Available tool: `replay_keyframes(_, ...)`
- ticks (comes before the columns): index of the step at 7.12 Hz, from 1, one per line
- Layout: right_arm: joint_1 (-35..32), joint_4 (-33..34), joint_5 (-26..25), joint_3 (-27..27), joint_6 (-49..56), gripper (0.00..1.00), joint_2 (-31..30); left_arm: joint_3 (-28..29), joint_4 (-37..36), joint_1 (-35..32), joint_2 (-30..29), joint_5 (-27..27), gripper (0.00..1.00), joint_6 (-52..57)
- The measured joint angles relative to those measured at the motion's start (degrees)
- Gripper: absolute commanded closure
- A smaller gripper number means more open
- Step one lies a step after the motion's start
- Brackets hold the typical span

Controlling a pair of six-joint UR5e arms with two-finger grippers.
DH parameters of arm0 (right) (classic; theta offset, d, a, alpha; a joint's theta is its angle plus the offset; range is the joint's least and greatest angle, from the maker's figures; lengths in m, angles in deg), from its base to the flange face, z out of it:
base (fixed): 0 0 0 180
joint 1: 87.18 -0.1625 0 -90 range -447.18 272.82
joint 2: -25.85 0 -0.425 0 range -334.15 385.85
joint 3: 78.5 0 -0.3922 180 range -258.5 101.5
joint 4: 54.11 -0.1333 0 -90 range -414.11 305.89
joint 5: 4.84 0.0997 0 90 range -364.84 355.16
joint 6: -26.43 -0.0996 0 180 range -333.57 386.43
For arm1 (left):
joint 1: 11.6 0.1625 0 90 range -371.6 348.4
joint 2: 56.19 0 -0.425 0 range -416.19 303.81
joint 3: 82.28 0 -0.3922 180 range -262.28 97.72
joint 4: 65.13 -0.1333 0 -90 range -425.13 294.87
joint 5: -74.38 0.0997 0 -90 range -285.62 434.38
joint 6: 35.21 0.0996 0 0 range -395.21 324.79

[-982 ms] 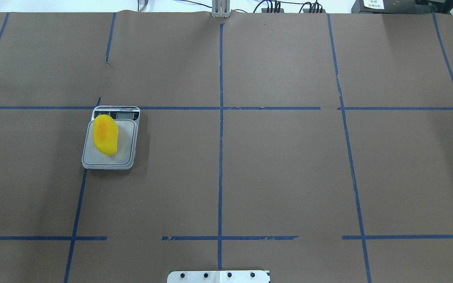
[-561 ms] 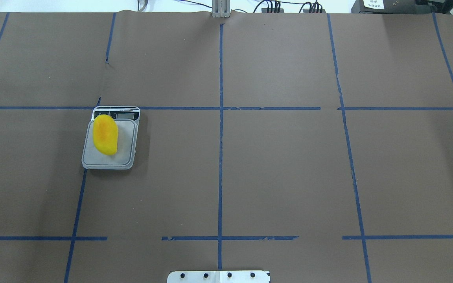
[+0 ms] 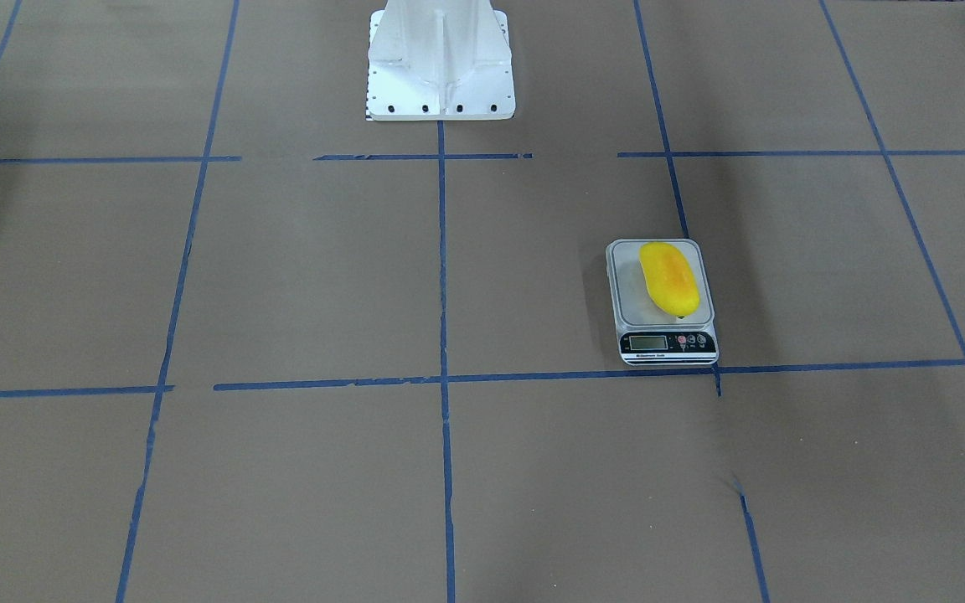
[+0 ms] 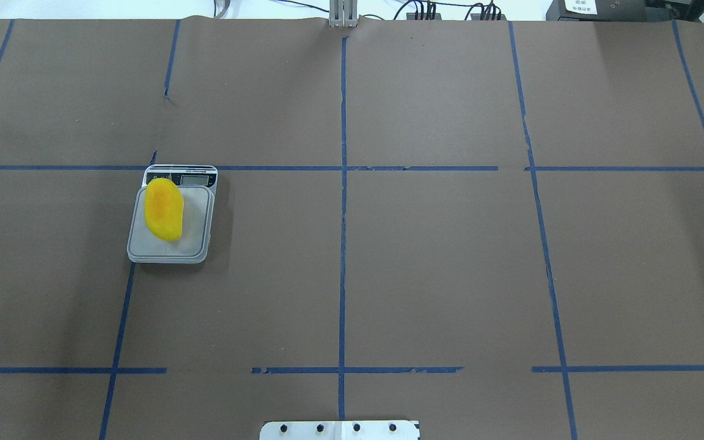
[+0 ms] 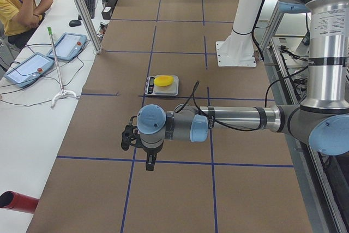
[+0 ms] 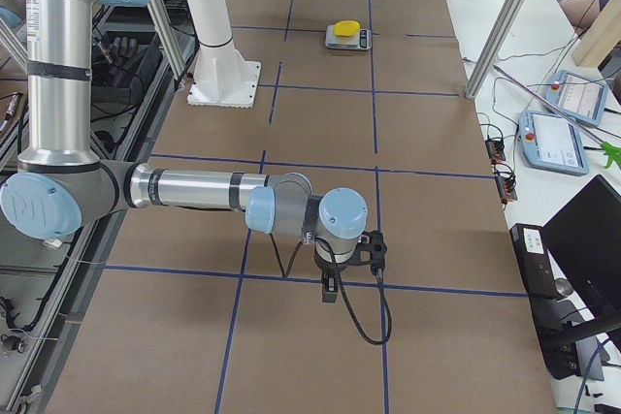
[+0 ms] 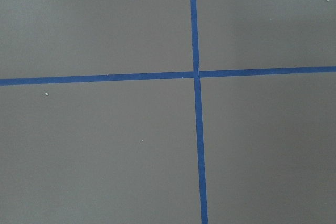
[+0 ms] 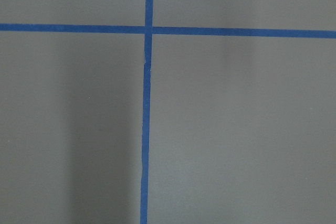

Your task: Weigh mango

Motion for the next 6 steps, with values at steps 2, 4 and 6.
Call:
replay_keyframes(2, 0.00, 0.00, 0.00, 0.00, 0.00, 0.00, 0.00, -0.74, 0.68, 0.01, -0.40, 0.13, 0.00, -0.03)
replay_keyframes(4, 0.00, 0.00, 0.00, 0.00, 0.00, 0.00, -0.02, -2.11, 0.73, -0.02, -0.92, 0.35, 0.00, 0.18)
replay_keyframes(6, 0.00, 0.00, 0.00, 0.00, 0.00, 0.00, -0.02, -2.27, 0.74, -0.03, -1.02, 0.37, 0.00, 0.18)
